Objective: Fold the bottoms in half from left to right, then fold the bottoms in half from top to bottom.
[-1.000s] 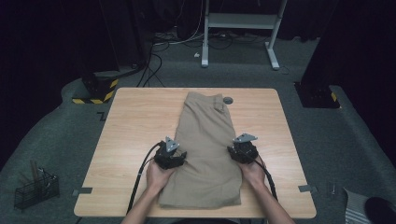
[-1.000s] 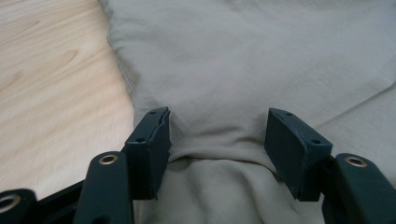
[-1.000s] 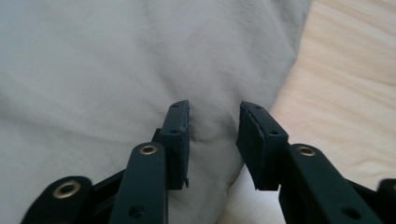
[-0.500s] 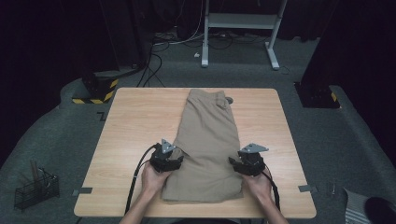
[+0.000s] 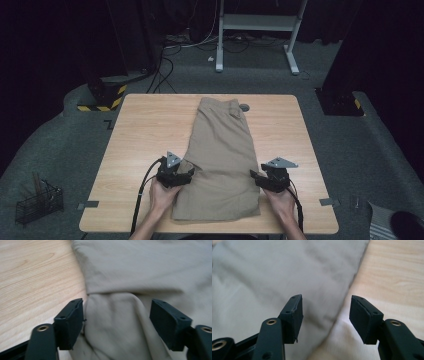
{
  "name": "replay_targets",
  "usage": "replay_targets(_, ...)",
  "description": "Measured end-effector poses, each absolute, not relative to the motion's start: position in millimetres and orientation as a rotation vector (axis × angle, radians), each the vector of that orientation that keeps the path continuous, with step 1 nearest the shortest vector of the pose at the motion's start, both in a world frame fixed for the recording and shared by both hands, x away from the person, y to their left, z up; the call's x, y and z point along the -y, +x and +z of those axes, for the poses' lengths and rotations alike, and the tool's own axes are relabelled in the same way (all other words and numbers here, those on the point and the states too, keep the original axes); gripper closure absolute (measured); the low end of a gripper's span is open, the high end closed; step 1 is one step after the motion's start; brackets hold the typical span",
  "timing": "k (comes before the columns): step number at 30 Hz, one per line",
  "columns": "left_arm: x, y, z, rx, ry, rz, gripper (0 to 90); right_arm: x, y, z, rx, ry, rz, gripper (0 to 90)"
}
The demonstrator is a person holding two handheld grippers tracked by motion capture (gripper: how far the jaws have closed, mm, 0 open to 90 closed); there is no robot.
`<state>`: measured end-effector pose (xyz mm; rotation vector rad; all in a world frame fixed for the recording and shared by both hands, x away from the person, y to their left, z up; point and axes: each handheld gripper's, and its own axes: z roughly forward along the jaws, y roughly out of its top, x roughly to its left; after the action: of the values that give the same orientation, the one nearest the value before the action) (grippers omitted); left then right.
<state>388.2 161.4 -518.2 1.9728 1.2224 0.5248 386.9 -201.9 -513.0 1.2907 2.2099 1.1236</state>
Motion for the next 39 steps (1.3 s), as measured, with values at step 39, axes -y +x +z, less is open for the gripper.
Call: replay_targets(39,-150,404,-524,-1.163,2.031,0.519,52.2,174,411,-518,-2.263,1.292,0.916,44.1)
